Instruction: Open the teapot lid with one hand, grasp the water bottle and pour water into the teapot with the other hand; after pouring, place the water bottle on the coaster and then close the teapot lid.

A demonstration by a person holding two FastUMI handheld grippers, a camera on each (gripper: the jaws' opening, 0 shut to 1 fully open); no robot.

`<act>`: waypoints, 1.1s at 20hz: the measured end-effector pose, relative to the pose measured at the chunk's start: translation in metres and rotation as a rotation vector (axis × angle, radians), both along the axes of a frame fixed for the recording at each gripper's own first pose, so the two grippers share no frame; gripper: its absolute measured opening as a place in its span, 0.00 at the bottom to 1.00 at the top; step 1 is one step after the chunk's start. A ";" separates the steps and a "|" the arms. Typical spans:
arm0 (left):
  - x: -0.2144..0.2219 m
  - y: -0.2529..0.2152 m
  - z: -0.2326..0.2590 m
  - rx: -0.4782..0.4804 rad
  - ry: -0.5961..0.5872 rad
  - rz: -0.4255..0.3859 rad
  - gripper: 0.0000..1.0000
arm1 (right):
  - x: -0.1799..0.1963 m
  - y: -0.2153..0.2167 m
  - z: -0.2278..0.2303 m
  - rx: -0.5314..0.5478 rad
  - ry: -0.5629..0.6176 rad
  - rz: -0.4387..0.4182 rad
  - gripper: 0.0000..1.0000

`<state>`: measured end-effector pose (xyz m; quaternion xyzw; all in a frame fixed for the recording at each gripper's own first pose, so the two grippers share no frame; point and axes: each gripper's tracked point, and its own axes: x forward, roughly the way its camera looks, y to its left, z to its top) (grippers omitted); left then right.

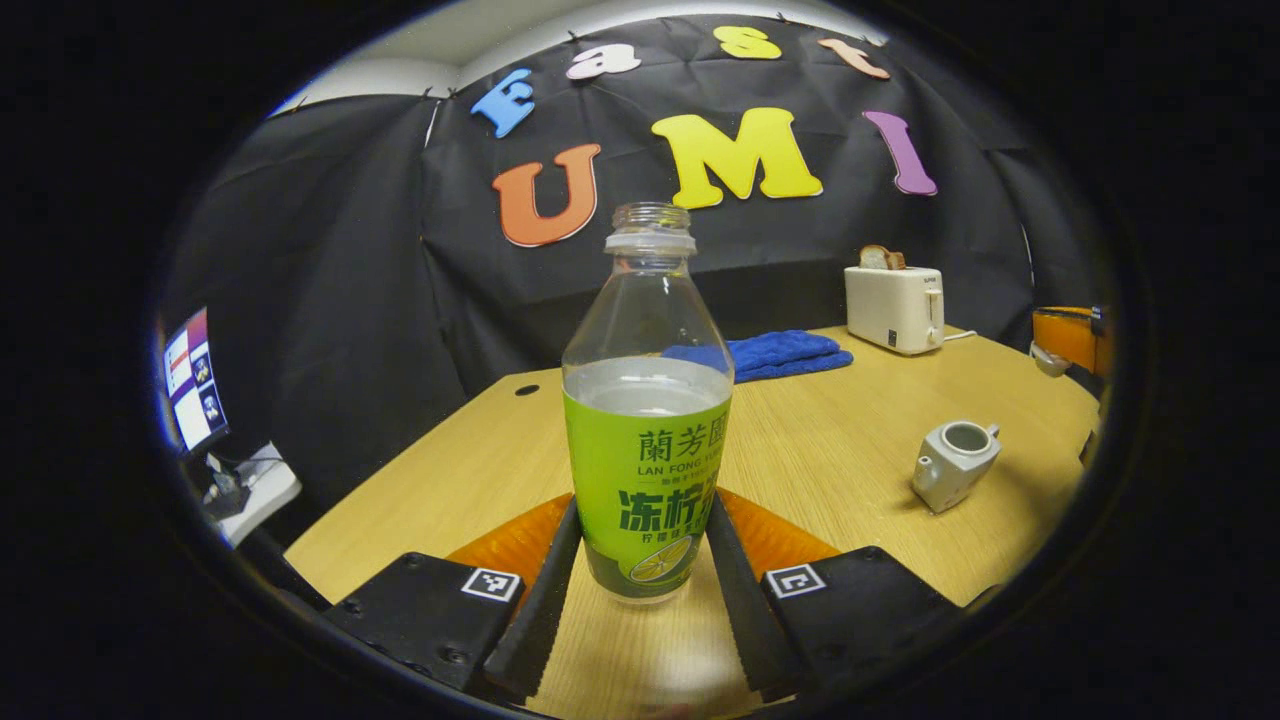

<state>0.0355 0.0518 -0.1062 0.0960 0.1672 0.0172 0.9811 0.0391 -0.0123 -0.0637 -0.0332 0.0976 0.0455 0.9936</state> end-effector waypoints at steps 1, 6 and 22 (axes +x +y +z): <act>-0.002 0.002 0.004 0.044 -0.005 0.010 0.74 | 0.000 -0.002 0.000 0.006 0.000 0.001 0.00; -0.007 -0.011 0.018 0.389 -0.013 -0.056 0.72 | -0.001 -0.022 -0.008 0.013 0.010 -0.009 0.00; 0.000 -0.051 -0.002 1.103 0.149 -0.321 0.72 | -0.008 -0.074 -0.027 0.030 0.023 -0.029 0.00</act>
